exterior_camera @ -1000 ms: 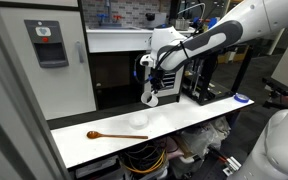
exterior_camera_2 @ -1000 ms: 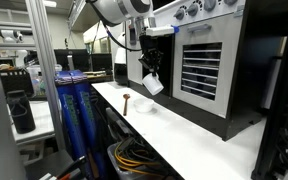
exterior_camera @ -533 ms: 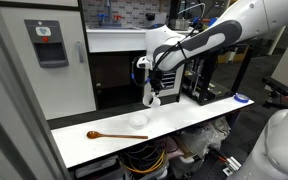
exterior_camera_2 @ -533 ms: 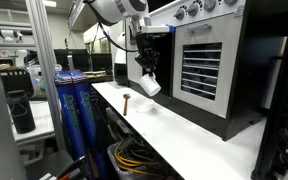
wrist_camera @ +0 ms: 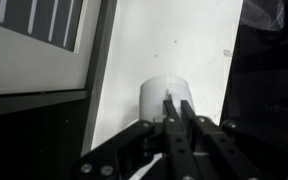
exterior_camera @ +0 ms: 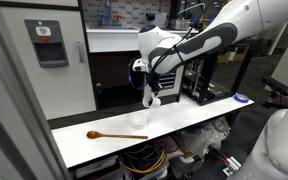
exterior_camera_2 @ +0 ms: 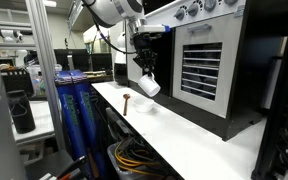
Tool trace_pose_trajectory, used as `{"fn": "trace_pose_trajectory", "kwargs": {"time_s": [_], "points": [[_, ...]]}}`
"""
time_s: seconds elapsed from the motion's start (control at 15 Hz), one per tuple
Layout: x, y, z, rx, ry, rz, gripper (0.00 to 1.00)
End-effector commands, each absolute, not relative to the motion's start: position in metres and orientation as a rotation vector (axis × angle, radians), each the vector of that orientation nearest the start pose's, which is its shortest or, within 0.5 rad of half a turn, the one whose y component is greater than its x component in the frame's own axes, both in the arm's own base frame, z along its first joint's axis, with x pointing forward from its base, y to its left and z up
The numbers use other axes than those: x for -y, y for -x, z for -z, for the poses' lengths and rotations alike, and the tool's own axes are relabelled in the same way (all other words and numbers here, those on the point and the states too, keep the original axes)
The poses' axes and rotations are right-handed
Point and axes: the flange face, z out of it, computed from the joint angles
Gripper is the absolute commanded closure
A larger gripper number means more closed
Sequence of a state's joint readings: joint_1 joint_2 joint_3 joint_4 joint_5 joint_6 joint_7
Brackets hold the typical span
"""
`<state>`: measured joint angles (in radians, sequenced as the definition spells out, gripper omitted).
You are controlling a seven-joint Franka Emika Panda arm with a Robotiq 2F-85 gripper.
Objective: Lift the white cup and empty its contents into the bowl
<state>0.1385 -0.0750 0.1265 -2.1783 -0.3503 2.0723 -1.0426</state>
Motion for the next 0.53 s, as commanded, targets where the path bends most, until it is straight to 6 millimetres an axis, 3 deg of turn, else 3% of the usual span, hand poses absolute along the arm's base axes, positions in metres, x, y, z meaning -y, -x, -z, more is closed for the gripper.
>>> {"fn": "trace_pose_trajectory", "kwargs": {"time_s": [0.0, 0.47], "points": [[-0.126, -0.519, -0.418, 2.303, 2.543, -0.319, 0.98], [-0.133, -0.535, -0.407, 2.307, 2.546, -0.360, 0.98]]}}
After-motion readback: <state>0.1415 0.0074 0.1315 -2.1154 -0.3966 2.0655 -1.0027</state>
